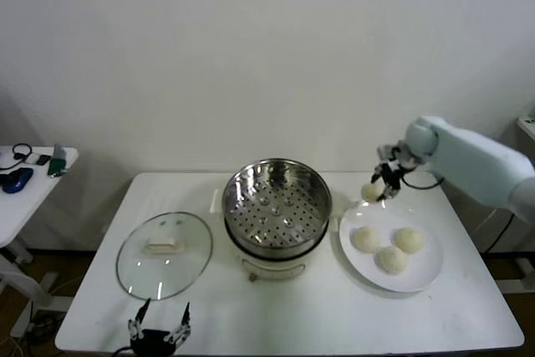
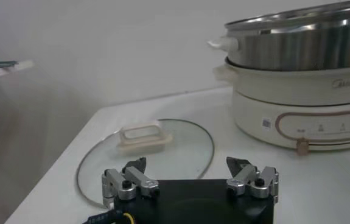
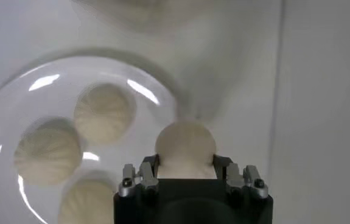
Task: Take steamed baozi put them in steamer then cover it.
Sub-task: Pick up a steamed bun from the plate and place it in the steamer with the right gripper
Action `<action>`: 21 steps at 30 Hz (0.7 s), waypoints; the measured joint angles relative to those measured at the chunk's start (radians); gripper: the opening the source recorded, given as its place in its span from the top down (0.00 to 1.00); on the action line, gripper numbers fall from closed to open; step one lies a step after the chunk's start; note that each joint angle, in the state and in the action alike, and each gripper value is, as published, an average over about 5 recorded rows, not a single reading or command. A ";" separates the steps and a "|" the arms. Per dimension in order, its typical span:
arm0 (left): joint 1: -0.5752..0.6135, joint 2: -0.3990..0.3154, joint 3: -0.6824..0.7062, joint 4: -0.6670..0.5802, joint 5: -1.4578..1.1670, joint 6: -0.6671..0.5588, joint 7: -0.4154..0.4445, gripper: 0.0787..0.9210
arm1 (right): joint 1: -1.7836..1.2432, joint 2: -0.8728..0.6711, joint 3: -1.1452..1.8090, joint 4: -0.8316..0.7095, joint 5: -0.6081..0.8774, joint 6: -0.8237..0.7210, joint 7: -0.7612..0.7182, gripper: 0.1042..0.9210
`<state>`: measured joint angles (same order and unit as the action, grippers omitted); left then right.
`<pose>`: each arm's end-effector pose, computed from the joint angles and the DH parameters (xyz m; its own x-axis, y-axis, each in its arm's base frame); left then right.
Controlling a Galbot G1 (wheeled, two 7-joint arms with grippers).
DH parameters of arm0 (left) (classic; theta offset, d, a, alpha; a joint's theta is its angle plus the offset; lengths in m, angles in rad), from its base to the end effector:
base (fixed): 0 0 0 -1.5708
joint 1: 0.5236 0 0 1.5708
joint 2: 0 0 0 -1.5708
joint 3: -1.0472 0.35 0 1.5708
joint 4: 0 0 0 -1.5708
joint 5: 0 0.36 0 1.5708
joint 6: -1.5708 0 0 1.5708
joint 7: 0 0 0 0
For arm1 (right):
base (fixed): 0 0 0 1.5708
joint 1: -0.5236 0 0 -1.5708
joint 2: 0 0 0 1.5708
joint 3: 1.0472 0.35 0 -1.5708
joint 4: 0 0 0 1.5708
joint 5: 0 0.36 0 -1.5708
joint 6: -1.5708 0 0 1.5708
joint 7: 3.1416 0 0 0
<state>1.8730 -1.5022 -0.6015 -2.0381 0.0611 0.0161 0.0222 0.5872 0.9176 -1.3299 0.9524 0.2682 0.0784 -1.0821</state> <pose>0.0808 0.0378 -0.3614 -0.9309 -0.0190 0.3647 0.0394 0.9876 0.1522 0.6188 -0.1158 -0.0426 -0.2727 -0.1920 0.9428 -0.9030 -0.2871 -0.3196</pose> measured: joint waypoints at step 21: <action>-0.006 0.009 0.002 -0.012 0.002 -0.001 -0.007 0.12 | 0.159 0.182 -0.132 0.336 -0.254 0.316 0.133 0.38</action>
<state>1.8671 -1.4930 -0.5999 -2.0497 0.0630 0.0153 0.0153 0.7459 1.0994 -1.4621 1.2880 0.0141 0.3943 -0.9489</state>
